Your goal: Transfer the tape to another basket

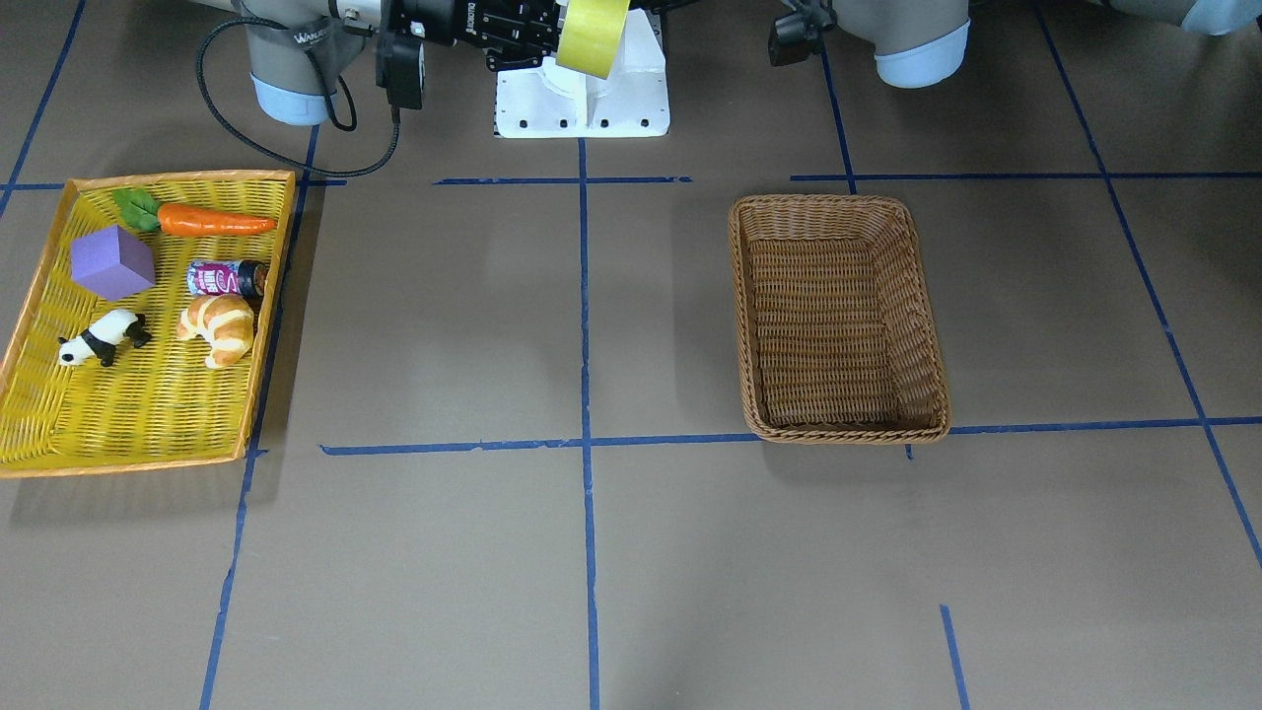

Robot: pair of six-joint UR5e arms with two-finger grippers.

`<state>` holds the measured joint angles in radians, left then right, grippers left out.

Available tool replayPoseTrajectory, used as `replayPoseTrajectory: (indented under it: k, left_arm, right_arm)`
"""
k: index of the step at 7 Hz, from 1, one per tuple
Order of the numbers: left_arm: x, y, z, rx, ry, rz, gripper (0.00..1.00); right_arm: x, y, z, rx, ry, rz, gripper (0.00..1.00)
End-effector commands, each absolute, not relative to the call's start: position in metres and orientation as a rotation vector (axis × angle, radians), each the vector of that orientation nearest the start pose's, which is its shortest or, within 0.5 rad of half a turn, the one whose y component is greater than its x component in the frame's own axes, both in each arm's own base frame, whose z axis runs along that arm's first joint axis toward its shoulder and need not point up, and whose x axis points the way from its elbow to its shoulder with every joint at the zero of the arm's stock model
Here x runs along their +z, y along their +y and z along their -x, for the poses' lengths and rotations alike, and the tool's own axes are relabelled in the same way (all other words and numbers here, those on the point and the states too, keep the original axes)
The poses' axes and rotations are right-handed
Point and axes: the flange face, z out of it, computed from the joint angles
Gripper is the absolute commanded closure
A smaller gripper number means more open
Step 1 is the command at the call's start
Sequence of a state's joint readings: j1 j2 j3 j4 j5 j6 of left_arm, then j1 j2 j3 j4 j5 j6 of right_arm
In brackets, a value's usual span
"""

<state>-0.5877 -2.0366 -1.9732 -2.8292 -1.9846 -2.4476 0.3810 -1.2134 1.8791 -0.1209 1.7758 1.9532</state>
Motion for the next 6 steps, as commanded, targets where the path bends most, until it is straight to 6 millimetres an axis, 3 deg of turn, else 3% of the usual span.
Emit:
replayPoseTrajectory:
  k: [1, 5, 6]
  left_arm:
    - [0.110, -0.336, -0.340, -0.450, 2.032, 0.549, 0.94]
    - [0.110, -0.335, -0.338, -0.450, 2.033, 0.553, 0.96]
    - [0.108, -0.333, -0.329, -0.444, 2.045, 0.544, 0.97]
  right_arm:
    - [0.182, -0.286, 0.412, 0.243, -2.110, 0.125, 0.01]
    - [0.182, -0.285, 0.412, 0.253, -2.114, 0.121, 0.00]
    - [0.181, -0.286, 0.410, 0.255, -2.121, 0.119, 0.00]
